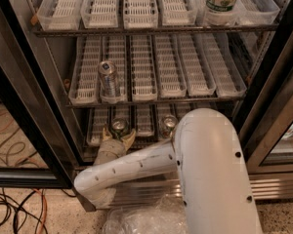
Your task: Pick green can from bottom shelf of fridge
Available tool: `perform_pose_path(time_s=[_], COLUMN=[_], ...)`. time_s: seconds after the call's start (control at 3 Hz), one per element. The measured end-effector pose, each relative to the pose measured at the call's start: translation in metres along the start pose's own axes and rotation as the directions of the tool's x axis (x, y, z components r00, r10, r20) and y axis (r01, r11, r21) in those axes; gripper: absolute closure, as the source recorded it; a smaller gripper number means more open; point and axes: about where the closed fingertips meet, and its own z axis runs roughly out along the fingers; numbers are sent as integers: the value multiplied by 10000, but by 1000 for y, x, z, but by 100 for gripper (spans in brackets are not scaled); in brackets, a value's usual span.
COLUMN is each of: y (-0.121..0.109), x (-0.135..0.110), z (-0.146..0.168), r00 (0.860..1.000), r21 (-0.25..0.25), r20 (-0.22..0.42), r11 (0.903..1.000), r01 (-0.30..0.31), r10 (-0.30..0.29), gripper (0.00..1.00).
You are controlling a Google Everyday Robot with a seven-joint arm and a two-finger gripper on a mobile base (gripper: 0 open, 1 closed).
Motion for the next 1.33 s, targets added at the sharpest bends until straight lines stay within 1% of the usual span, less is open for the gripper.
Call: perform_pose_path(time_s=[1.33], y=[0], x=[0], z=[0], r00=[10000], r21=[-1], r20=[0], r11=[10000], r01=[0], r10=[0], gripper=[100])
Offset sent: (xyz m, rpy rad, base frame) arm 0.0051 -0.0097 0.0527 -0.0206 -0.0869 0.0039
